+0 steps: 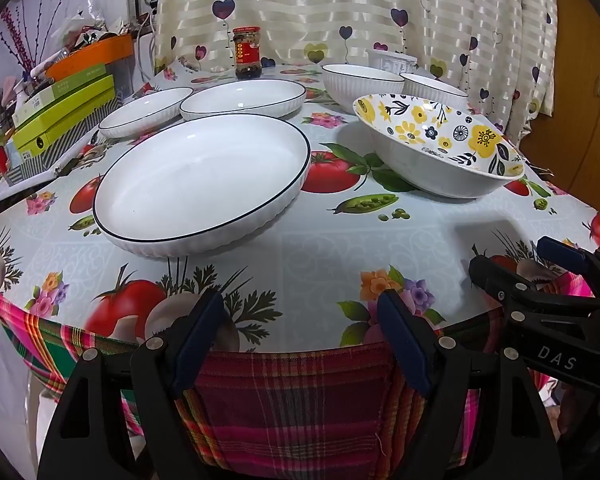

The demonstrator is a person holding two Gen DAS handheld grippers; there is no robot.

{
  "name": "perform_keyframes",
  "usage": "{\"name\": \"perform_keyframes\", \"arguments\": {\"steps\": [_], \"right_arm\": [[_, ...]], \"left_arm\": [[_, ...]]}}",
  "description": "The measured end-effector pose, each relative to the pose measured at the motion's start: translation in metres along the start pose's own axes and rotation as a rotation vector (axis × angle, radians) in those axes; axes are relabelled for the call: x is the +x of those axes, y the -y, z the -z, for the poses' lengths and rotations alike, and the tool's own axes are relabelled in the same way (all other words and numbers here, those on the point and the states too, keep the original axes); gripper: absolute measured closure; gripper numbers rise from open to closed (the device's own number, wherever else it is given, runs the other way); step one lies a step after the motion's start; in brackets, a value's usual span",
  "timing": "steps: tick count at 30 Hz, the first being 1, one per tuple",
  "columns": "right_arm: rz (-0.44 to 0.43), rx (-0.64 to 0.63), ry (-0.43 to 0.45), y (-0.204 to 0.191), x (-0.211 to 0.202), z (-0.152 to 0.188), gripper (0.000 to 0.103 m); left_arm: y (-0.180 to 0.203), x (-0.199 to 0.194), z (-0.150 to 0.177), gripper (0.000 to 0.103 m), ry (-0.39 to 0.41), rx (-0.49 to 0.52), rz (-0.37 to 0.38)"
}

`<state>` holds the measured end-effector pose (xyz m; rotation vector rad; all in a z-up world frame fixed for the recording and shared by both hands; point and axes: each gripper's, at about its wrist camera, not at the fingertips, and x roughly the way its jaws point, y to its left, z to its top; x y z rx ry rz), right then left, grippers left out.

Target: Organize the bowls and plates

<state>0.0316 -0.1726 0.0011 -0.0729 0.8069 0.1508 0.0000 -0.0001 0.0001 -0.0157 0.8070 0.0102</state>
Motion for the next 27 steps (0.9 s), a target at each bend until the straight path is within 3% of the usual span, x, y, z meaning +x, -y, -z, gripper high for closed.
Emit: {"name": "perform_keyframes", "arguments": {"steps": [9,27], "right_arm": [[0.004,-0.001,-0.004,-0.0037,0.0009,-0.0011,0.000],[0.018,0.011,0.008,-0.0045,0.0002,-0.0005,0.000]], "left_arm": [[-0.0001,-0.0002,0.0000,0.024,0.006,0.006,0.007],[-0.0018,0.0015,-0.0017,0.024,0.026,0.002,0.001]]}}
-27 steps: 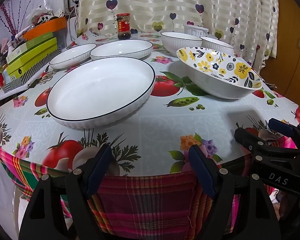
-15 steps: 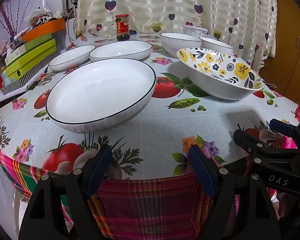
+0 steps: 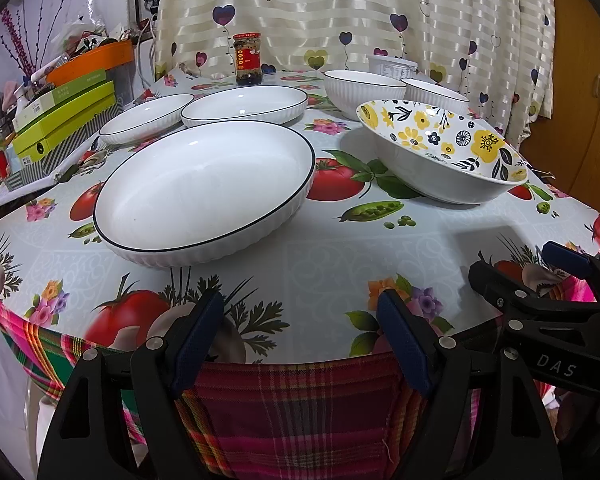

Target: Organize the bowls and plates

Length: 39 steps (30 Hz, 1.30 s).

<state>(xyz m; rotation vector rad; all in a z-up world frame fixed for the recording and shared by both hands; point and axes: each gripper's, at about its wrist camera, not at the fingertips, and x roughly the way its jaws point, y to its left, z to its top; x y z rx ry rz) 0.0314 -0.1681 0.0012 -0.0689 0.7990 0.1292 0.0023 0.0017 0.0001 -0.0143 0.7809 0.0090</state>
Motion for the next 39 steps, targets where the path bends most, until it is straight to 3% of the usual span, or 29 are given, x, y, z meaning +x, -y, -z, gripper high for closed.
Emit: {"name": "perform_keyframes", "arguments": {"steps": [33,39], "right_arm": [[-0.005,0.009,-0.004,0.001,-0.004,-0.001,0.000],[-0.020,0.016,0.068,0.000,-0.026,-0.008,0.000]], "left_arm": [[-0.003,-0.002,-0.002,0.024,-0.007,0.008,-0.003],[-0.006,-0.020,-0.009,0.024,0.036,0.011,-0.003]]}}
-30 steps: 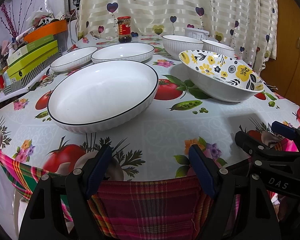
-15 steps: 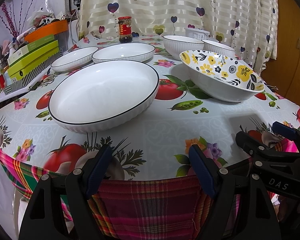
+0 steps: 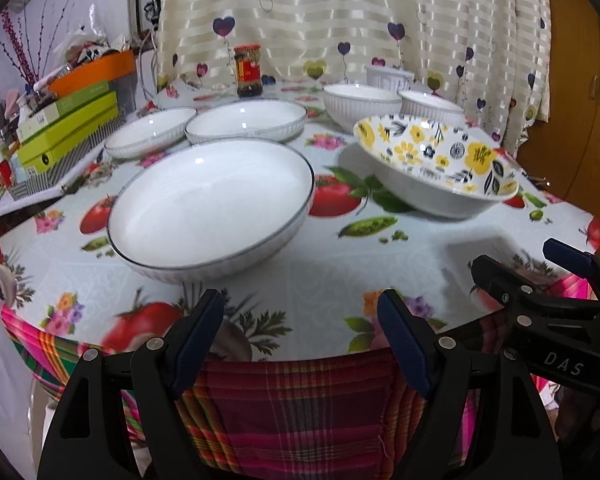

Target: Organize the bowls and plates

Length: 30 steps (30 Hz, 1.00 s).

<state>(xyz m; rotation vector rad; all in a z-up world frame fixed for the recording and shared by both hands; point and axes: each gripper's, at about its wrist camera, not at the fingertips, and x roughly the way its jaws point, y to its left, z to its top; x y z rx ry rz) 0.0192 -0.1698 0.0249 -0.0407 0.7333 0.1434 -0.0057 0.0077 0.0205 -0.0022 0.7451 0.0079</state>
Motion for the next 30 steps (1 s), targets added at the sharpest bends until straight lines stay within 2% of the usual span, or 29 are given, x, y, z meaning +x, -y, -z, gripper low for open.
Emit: {"name": "perform_keyframes", "arguments": {"steps": [8,17,30], "right_arm": [[0.008,-0.004,0.037,-0.003,-0.011,-0.013,0.000],[0.001,-0.016,0.064,-0.010,-0.018,-0.015,0.000],[0.001,-0.023,0.066,-0.016,-0.017,-0.017,0.000]], "left_arm": [[-0.006,-0.026,-0.016,0.024,0.080,-0.023,-0.043],[-0.013,-0.030,-0.018,0.024,0.092,-0.028,-0.073],[-0.017,-0.026,-0.018,0.024,0.079,-0.037,-0.072]]}}
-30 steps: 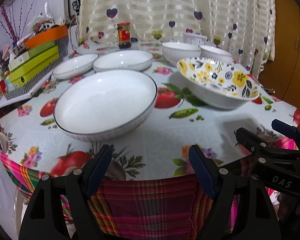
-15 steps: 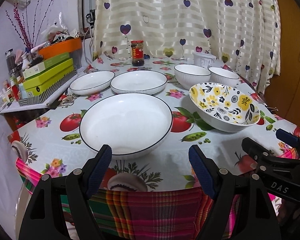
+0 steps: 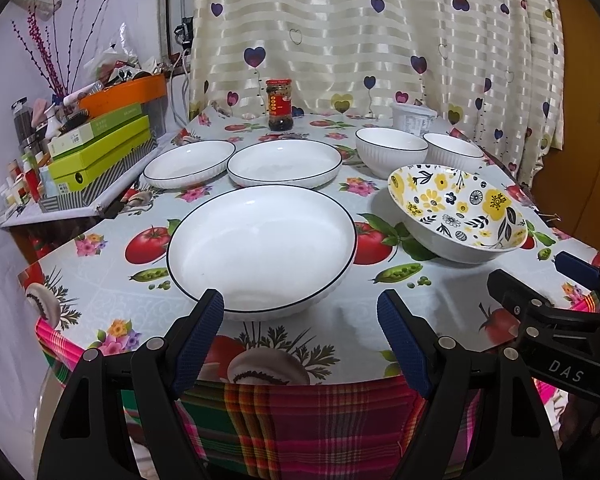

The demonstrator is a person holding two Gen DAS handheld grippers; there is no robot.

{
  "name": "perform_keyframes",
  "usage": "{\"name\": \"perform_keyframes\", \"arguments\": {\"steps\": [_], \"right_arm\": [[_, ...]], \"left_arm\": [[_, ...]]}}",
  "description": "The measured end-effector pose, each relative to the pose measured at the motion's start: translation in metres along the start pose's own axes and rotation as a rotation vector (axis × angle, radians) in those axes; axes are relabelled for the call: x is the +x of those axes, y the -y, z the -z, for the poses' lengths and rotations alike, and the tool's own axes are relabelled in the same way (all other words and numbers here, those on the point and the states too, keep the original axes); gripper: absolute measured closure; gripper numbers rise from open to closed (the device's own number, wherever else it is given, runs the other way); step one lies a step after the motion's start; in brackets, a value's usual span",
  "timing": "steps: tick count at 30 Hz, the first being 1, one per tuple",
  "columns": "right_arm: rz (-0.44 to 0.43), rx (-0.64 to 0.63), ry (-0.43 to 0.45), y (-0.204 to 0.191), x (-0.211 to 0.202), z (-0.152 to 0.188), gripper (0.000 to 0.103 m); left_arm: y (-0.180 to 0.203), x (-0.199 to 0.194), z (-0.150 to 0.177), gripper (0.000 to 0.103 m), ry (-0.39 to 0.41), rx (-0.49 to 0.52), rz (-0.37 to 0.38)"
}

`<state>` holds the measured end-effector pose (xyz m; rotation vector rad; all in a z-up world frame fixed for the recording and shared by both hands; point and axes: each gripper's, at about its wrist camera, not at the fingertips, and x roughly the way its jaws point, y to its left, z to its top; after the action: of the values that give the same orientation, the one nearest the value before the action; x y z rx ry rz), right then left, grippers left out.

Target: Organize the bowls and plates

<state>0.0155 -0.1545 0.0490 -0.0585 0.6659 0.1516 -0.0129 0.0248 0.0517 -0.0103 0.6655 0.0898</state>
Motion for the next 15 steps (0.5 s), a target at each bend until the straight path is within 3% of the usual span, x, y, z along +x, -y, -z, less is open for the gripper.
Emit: {"name": "perform_keyframes", "arguments": {"steps": [15], "right_arm": [[0.002,-0.003,-0.008,-0.0021,0.0036,-0.0037,0.000]], "left_arm": [[-0.0064,0.0017,-0.0021,0.024,0.000,0.002,0.022]]}}
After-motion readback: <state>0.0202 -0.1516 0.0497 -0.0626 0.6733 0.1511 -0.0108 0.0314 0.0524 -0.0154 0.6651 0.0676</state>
